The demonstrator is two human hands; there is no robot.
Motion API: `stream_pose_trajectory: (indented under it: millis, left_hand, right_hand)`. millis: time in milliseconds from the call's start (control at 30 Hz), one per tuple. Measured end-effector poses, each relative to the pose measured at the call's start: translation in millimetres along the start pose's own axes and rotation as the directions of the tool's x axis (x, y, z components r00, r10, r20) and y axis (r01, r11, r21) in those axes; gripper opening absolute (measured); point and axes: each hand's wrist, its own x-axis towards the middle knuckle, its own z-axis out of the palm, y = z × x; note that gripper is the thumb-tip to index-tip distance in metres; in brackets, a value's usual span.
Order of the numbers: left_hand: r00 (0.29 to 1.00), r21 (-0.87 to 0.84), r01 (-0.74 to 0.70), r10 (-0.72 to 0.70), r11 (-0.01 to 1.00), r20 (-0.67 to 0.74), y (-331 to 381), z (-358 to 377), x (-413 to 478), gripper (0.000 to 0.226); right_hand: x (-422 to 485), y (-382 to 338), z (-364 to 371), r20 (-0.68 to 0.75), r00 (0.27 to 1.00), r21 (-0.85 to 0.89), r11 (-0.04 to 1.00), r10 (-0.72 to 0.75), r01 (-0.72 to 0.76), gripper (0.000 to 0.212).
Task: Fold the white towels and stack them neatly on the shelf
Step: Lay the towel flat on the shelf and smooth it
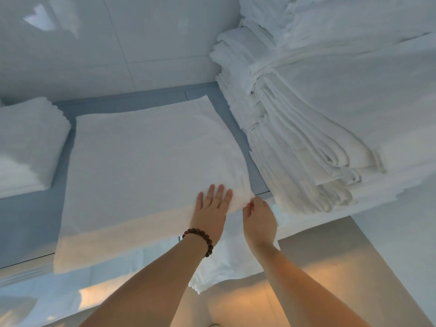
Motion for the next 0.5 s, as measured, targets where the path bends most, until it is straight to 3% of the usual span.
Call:
stream_pose_trajectory:
  millis: [133,233,300,333,433,500]
  left_hand:
    - [0.999,-0.139,0.009,-0.015,0.99,-0.045,-3.6,-3.2,-3.6,0.063]
    - [0.999,-0.207,0.001,-0.012,0.978,-0.053,-7.9,-5.0,-6.1,0.062]
    - [0.999,-0.228,-0.012,0.001,0.974,-0.047,-9.8,-4.6,-6.9,0.061]
    - [0.999,-0.226,-0.015,0.005,0.974,-0.045,-10.1,-4.0,-7.3,0.06]
    - [0.999,-0.198,-0.015,0.007,0.98,-0.044,-9.3,-2.4,-7.5,0.057]
    - [0.999,-0.187,-0.009,0.001,0.982,-0.046,-8.5,-1.9,-7.7,0.056]
  right_hand:
    - [7.5,-1.6,-15.6,-0.056,0.991,0.421,0.903,0.123,-0.088,0.015]
    - [23.5,-2.5,-28.3,0.064,0.956,0.733,0.637,0.285,-0.239,0.011]
    - [33.0,-7.0,-35.2,0.216,0.938,0.834,0.449,0.27,-0.322,0.012]
    - [37.4,-9.1,-37.7,0.249,0.943,0.833,0.448,0.221,-0.325,0.013]
    - [47.8,-11.1,-45.2,0.273,0.96,0.696,0.679,0.054,-0.236,0.018]
    - [50.6,-8.6,-49.9,0.33,0.944,0.597,0.777,-0.01,-0.2,0.022]
